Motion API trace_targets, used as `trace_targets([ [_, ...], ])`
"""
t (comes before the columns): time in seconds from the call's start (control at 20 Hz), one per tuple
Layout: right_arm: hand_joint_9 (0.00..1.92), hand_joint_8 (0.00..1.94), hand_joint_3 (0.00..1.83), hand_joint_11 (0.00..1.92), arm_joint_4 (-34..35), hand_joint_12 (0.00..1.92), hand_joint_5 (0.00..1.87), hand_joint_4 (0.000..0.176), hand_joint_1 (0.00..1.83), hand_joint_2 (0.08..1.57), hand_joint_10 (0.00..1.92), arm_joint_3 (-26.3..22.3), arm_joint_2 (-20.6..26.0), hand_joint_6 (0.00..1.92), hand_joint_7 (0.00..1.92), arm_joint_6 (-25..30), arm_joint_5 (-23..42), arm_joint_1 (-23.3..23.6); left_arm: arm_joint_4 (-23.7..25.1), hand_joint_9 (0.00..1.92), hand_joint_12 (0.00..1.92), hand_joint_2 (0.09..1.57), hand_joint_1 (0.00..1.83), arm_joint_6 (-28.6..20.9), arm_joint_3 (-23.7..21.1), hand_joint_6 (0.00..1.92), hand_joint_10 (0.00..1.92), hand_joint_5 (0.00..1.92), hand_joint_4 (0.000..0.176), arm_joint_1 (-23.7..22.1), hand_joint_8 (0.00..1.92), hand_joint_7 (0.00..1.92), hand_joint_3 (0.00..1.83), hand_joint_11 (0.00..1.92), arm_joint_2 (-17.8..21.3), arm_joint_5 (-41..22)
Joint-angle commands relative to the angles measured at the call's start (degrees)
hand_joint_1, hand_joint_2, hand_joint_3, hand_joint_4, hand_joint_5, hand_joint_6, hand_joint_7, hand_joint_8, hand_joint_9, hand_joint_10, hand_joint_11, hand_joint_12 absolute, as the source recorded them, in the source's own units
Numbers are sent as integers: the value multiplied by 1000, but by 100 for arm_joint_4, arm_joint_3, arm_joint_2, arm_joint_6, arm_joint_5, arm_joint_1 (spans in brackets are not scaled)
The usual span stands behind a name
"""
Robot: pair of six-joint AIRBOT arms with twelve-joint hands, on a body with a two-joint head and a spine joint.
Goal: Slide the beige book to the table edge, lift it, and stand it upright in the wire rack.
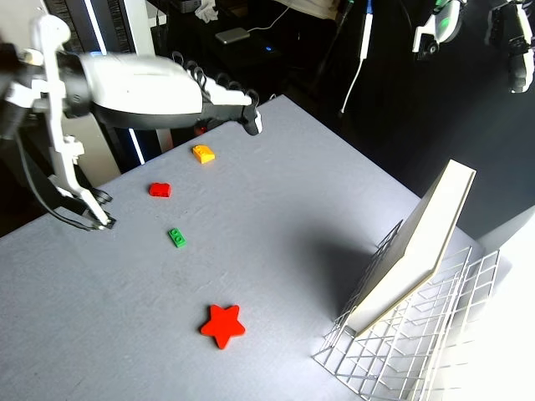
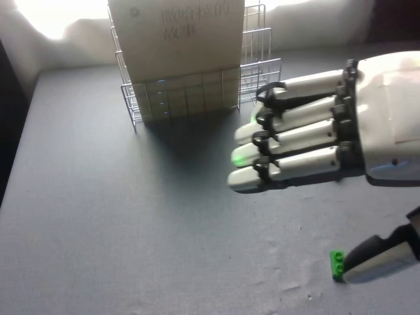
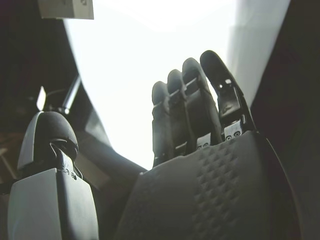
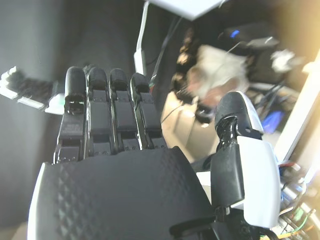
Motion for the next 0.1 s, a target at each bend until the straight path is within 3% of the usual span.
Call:
trace_targets([
  [0.0,284,0,0,0,446,847,273,0,84,1117,1,19,22,2,276,-77,307,-5,-172,379,1027,1039,631,-162,75,11,6,415,0,-194,4,371,1,0,46,-466],
  [0.05,282,0,0,0,447,832,267,0,91,1116,0,59,21,0,272,-77,389,-26,84,377,1020,1046,620,-262,125,8,4,410,0,-452,2,365,4,0,19,-384],
])
